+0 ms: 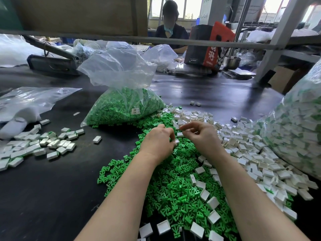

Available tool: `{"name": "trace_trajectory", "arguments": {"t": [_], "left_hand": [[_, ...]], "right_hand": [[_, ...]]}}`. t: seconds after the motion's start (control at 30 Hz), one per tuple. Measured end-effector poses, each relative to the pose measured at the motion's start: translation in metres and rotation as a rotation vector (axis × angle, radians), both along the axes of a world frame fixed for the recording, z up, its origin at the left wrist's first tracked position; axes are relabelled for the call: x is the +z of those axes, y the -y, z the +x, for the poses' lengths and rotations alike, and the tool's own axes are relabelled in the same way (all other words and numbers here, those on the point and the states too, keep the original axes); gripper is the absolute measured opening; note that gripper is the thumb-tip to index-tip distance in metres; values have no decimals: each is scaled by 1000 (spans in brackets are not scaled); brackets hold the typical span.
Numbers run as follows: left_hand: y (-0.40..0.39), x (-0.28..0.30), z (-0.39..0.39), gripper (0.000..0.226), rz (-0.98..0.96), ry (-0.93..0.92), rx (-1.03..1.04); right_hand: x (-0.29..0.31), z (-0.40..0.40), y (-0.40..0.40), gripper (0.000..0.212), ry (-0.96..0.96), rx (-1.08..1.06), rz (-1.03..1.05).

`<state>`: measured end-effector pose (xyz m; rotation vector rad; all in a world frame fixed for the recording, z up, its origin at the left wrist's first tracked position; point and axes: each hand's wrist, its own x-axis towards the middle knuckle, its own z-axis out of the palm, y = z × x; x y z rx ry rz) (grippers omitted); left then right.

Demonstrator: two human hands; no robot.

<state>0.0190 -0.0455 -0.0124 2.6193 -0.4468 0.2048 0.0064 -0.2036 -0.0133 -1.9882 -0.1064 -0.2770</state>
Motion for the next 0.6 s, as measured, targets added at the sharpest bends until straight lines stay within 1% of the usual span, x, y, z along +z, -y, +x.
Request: {"name": "trace_trajectory", "arguments": {"t": [0.2, 0.27, 0.33, 0.4, 0.5, 0.57, 0.6], "left_hand": [[2, -2, 1, 18, -1, 14, -49], [1, -2, 1, 20, -43, 4, -44], [-2, 3, 1, 19, -219, 3, -20], [-5, 9, 1, 16, -490, -30, 15], [-10, 17, 2, 15, -930, -146, 22], [-11, 21, 1, 17, -1156, -194, 7], [-11, 22, 1, 19, -1234, -205, -3]], "right_hand": [[0, 0, 0, 14, -14, 3, 5], [0, 0, 0, 14, -18, 6, 24], [1, 0, 0, 14, -11, 5, 51], [3, 0, -1, 15, 3, -3, 94], [8, -3, -2, 16, 35, 2, 163], [11, -5, -2, 18, 57, 13, 212], [13, -5, -2, 19, 64, 18, 240]]}}
